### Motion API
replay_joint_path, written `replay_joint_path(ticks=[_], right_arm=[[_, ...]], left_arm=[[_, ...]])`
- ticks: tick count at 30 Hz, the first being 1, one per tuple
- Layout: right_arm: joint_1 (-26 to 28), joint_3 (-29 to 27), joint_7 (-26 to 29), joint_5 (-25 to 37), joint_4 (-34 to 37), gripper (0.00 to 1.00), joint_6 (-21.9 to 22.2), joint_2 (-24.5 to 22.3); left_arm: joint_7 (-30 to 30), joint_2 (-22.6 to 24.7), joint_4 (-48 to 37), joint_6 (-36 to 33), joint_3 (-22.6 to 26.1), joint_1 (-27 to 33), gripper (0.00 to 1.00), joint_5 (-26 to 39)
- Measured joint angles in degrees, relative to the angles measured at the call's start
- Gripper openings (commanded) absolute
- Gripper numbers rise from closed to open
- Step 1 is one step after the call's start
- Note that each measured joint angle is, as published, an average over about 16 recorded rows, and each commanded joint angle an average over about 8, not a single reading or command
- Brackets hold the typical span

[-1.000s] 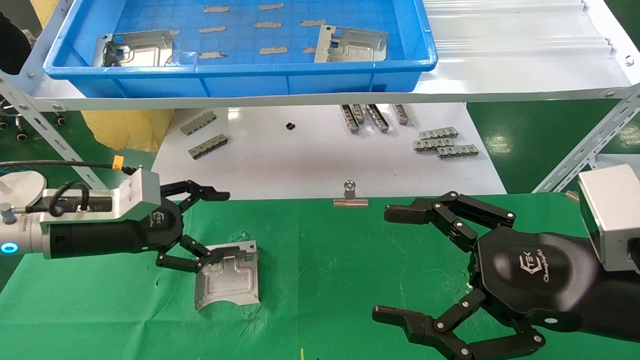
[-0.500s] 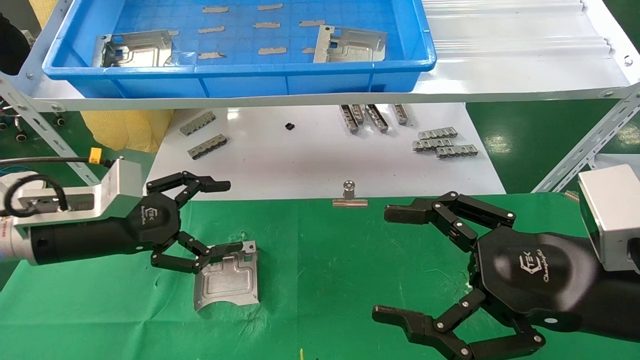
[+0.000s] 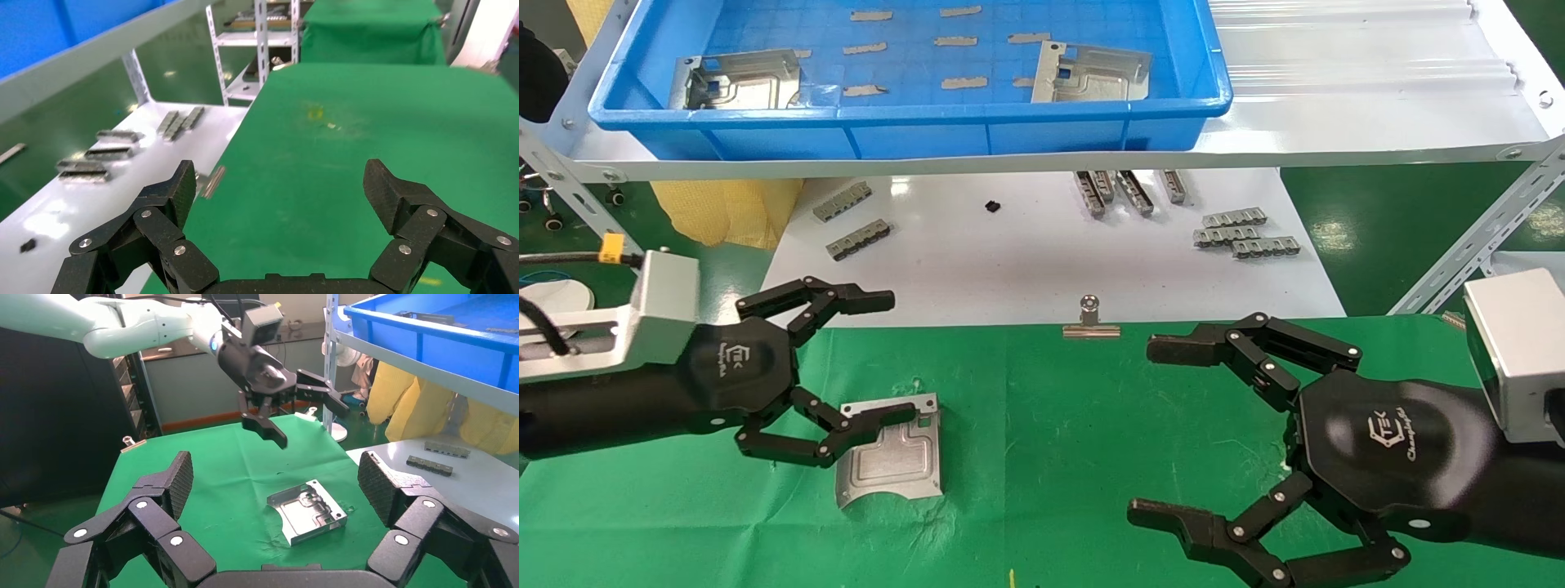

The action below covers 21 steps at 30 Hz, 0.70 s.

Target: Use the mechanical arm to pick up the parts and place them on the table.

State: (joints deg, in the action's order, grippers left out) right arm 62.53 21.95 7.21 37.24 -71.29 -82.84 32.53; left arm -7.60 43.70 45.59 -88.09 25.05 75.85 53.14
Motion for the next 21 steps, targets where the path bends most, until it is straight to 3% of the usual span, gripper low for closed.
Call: replay_joint_path(ticks=[21], right_arm=[[0.0, 0.0, 0.0, 0.0, 0.0, 1.0, 0.0, 0.0]], left_arm=[[15.9, -7.5, 24.4, 2.1, -7.8, -12.4, 1.0, -9.8]])
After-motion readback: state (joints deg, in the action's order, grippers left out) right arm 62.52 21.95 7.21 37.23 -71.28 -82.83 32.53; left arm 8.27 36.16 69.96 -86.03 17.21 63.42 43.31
